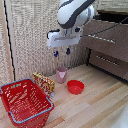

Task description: Move your gripper in the direction of the red bowl and clutch it softly. Cautiously raise the red bowl up from the surface. Hover the red bowl above the basket and gently bring it down inside. Let go of the gripper's grasp when the red bowl is within the basket.

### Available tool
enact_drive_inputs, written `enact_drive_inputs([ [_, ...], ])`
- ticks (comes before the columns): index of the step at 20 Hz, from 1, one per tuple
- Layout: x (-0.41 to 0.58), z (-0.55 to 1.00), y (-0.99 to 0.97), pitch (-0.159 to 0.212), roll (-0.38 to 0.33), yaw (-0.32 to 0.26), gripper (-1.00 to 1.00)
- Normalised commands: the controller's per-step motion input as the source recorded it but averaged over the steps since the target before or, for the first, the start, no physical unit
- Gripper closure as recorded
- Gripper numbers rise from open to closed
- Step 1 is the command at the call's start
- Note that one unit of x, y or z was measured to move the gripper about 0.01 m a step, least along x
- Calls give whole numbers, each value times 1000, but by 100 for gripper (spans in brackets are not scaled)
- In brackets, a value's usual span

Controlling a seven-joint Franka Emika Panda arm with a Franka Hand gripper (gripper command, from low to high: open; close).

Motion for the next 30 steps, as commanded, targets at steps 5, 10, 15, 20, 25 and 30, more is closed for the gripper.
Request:
enact_drive_inputs([
  [5, -280, -267, -627, 5, 15, -153, -100],
  [10, -346, -272, -634, 0, 32, -186, -100],
  [15, -379, -280, -402, 0, 3, -179, -100],
  [20, -434, -352, -170, 4, 0, -164, -100],
  [25, -342, -497, -95, -3, 0, -91, -100],
  [30, -250, -542, -91, -28, 0, -66, -100],
])
